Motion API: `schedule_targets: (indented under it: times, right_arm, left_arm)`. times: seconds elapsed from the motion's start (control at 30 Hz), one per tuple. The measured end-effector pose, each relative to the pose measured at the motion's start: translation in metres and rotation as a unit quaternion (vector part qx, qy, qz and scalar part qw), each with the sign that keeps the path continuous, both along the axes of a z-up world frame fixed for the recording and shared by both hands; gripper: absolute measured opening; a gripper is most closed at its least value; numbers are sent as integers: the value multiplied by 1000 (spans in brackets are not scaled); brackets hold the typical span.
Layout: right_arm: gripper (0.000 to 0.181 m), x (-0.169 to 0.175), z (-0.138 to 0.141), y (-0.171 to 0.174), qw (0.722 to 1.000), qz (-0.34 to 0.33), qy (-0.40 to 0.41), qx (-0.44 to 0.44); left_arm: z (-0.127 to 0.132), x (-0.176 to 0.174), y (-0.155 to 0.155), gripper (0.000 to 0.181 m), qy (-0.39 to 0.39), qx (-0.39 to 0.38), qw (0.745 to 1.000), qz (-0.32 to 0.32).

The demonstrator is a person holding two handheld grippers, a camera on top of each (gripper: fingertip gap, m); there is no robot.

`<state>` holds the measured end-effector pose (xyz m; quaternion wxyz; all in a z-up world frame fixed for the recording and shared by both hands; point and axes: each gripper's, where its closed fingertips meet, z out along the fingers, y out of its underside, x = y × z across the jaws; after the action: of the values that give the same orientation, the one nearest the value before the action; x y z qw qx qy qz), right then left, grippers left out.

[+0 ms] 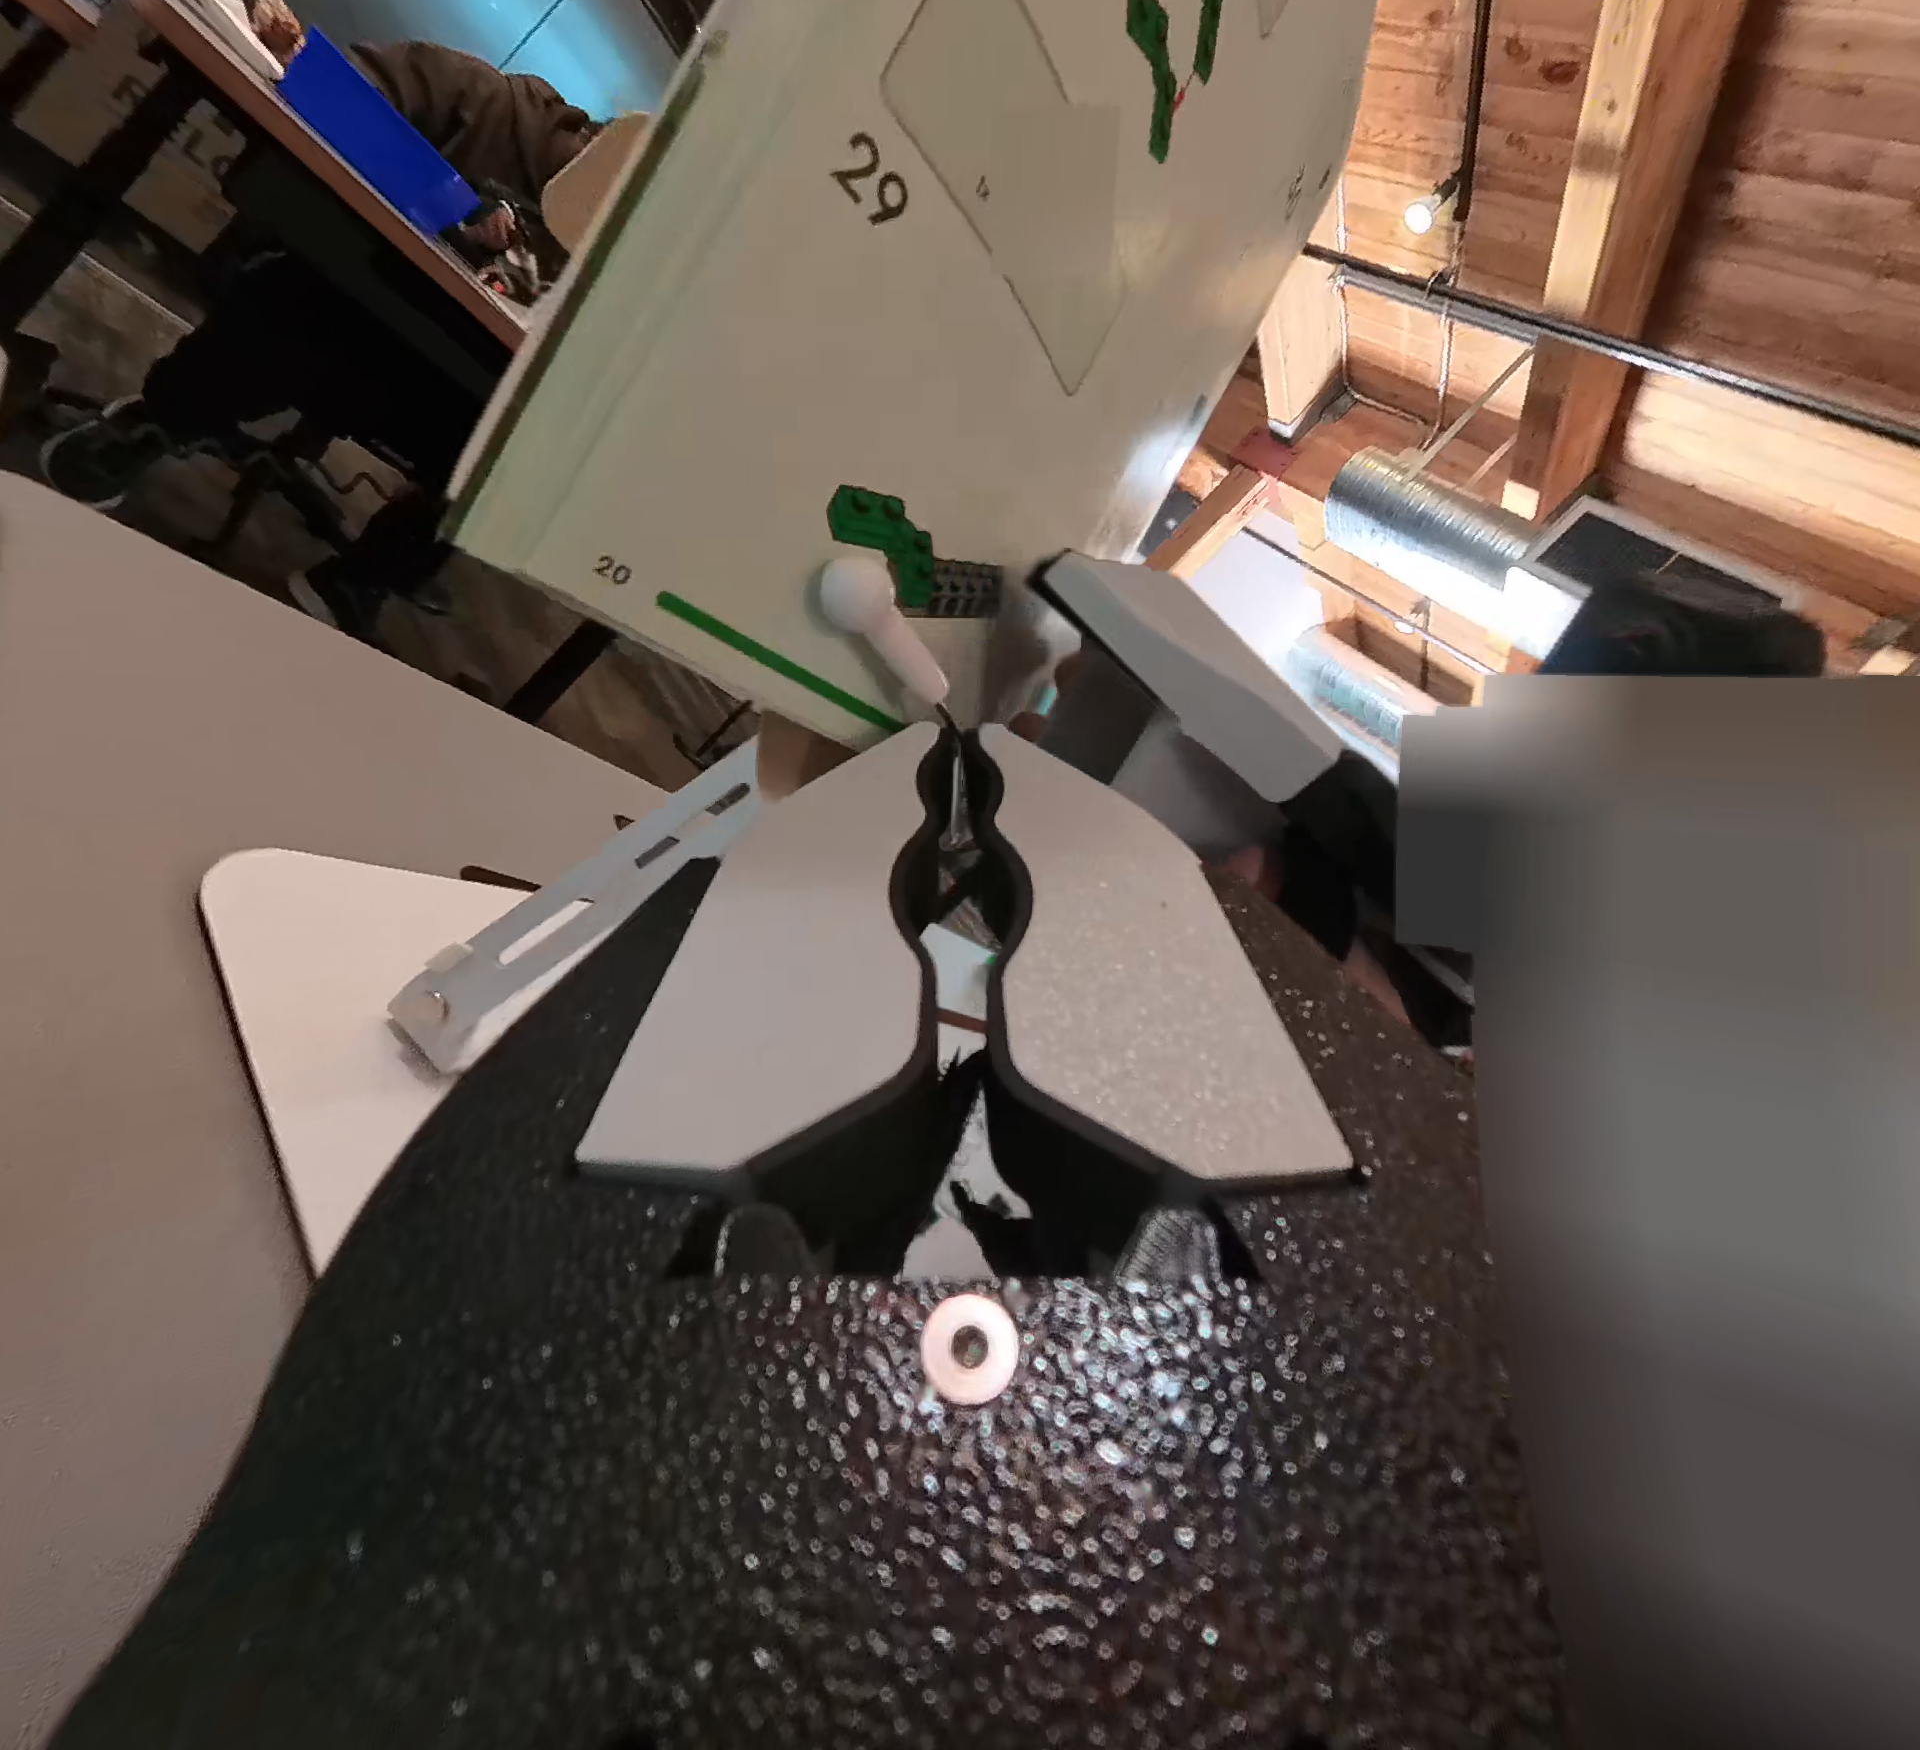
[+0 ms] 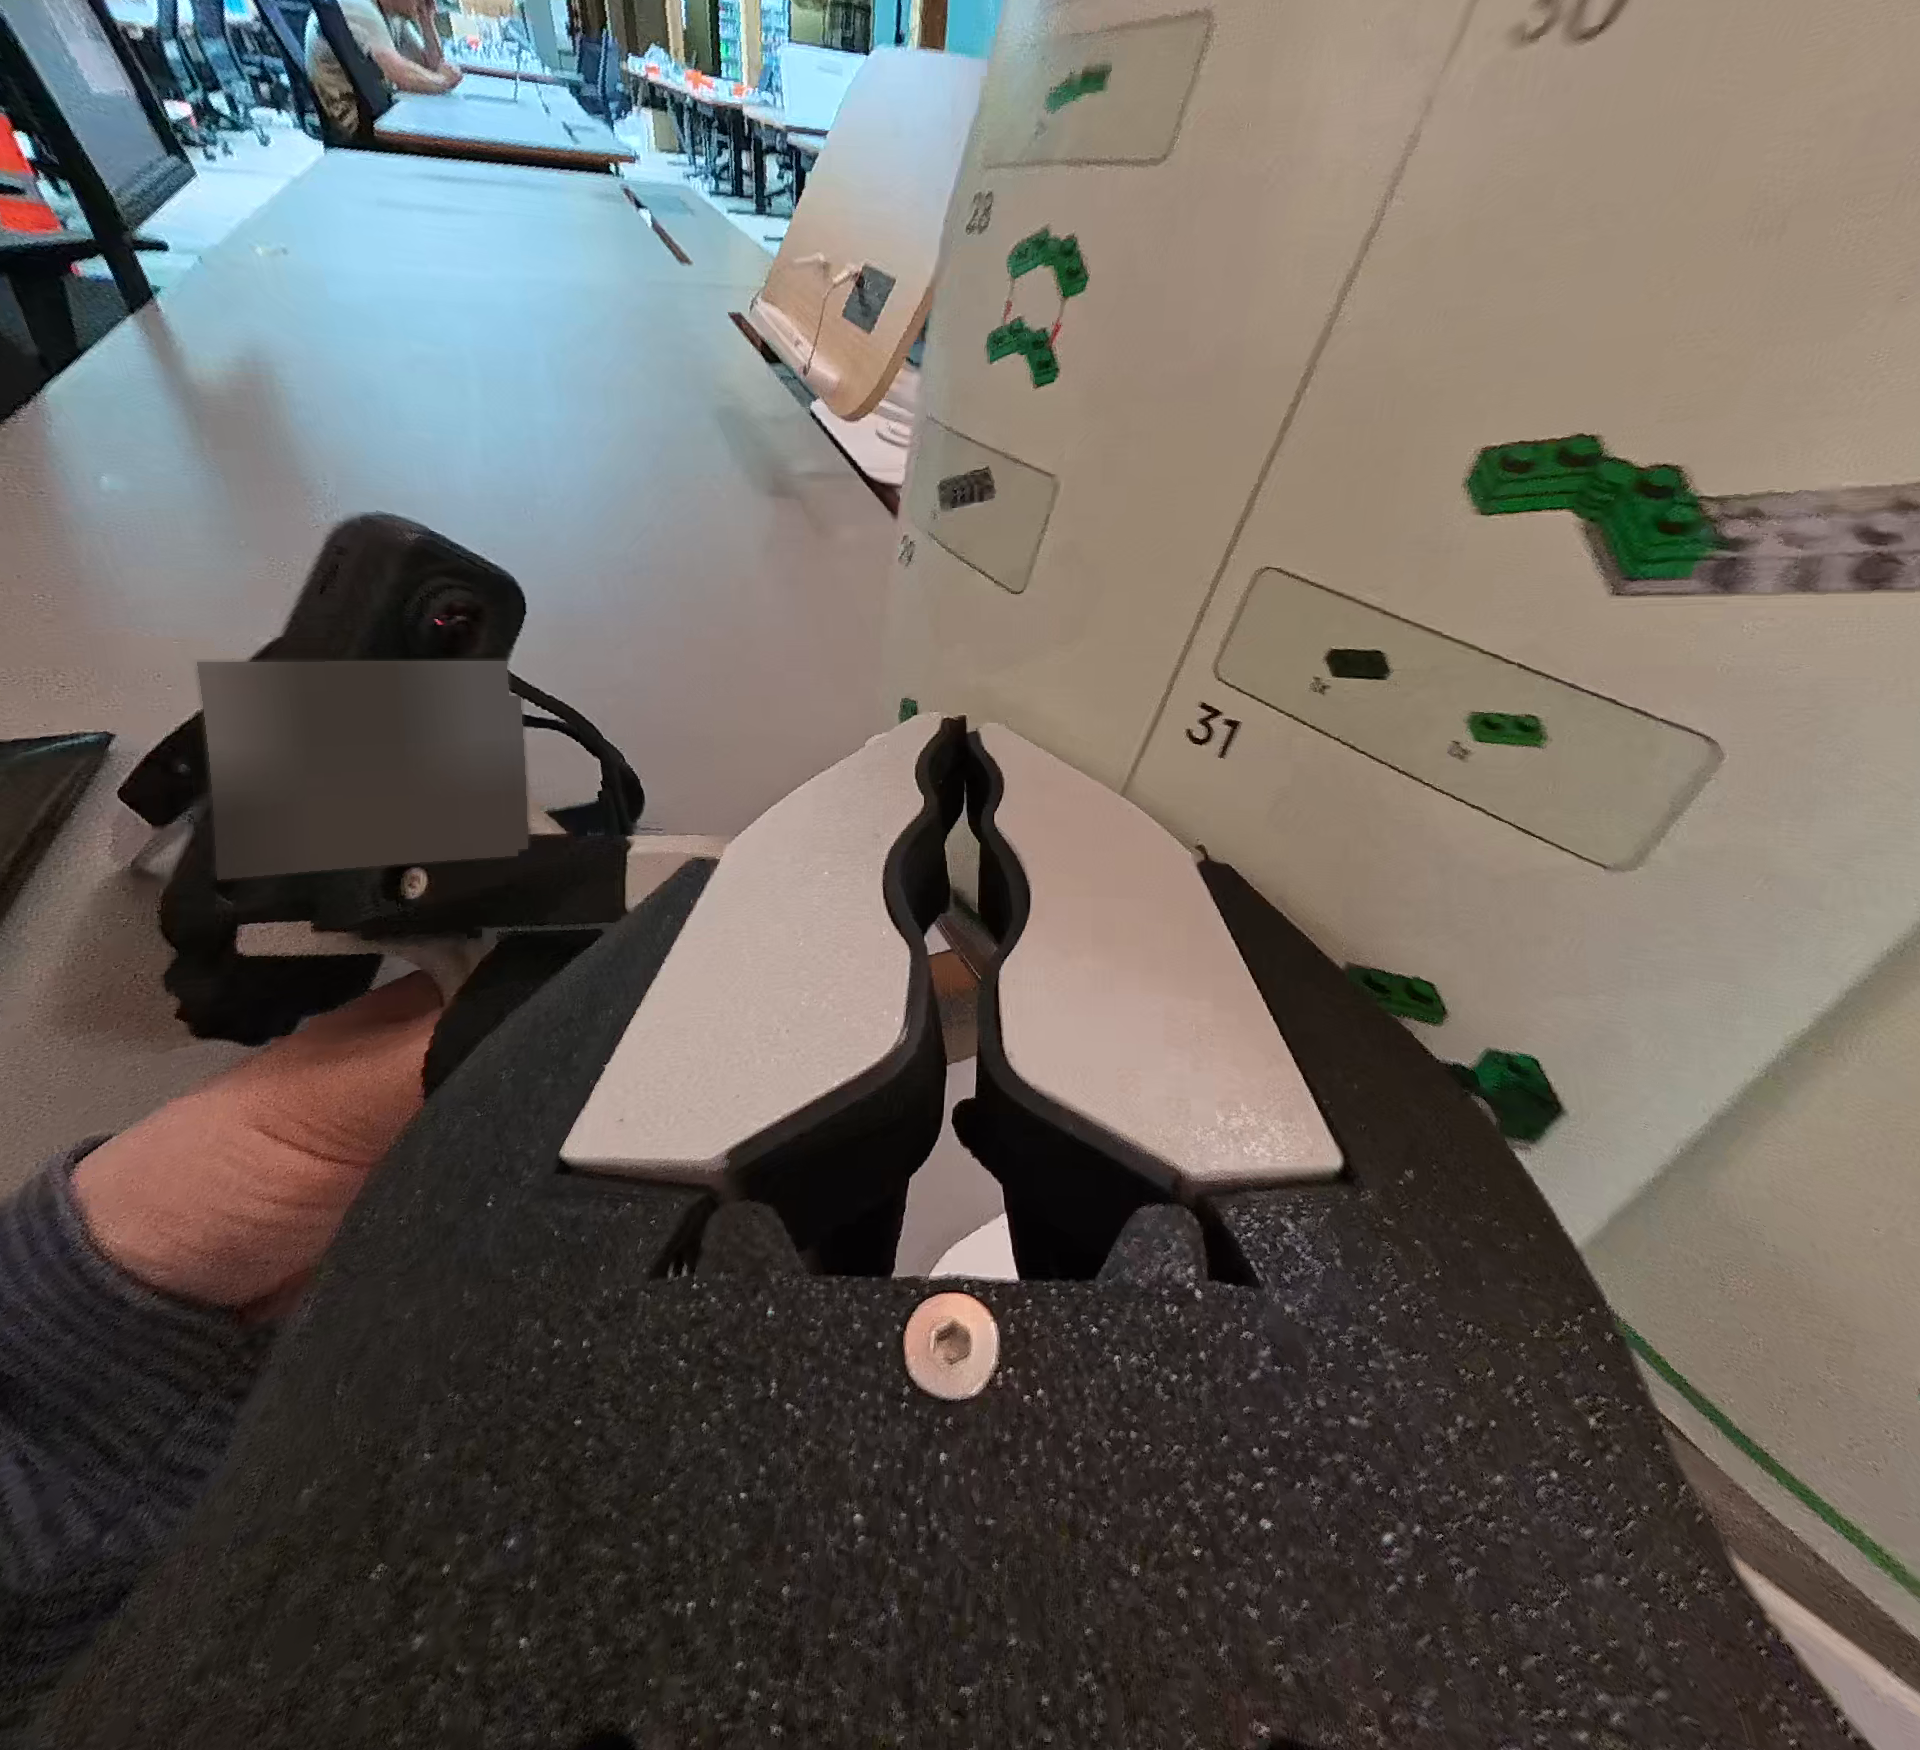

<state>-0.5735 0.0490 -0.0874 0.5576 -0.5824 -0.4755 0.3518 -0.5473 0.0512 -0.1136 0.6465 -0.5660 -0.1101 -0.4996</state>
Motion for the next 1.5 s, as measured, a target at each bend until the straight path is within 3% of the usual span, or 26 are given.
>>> schedule_targets:
  times: [0.2, 0.4, 0.5, 0.63, 0.73, 0.9, 1.27, 1.43, 1.5]
  right_arm:
    - [0, 28, 10, 10, 999, -29, 38, -1]
    - [0, 34, 3, 25, 998, -54, 16, 5]
    - [0, 40, 22, 17, 996, -50, 59, 43]
    - [0, 79, 32, 31, 982, -150, 83, 79]
    - [0, 103, 18, 46, 978, -192, 61, 61]
    - [0, 85, -15, 57, 989, -150, -16, 6]
    - [0, 69, -16, 56, 991, -126, -44, 12]
    - [0, 70, -16, 56, 990, -132, -51, 18]
    - [0, 71, -15, 53, 989, -133, -53, 22]
  left_arm:
    - [0, 2, -3, 0, 29, 3, 1000, 3]
    - [1, 5, -6, 0, 53, 13, 999, -1]
    - [2, 5, -5, 0, 59, 11, 998, 2]
    - [1, 6, -6, 0, 50, 11, 999, -6]
    - [2, 7, -6, 0, 52, 13, 999, -8]
    - [4, 8, -6, 0, 55, 17, 998, -9]
    - [23, 18, 6, 1, 88, 39, 995, 4]
    - [19, 20, 7, 3, 39, -19, 999, -21]
    - [5, 26, 7, 16, 59, -74, 995, -32]
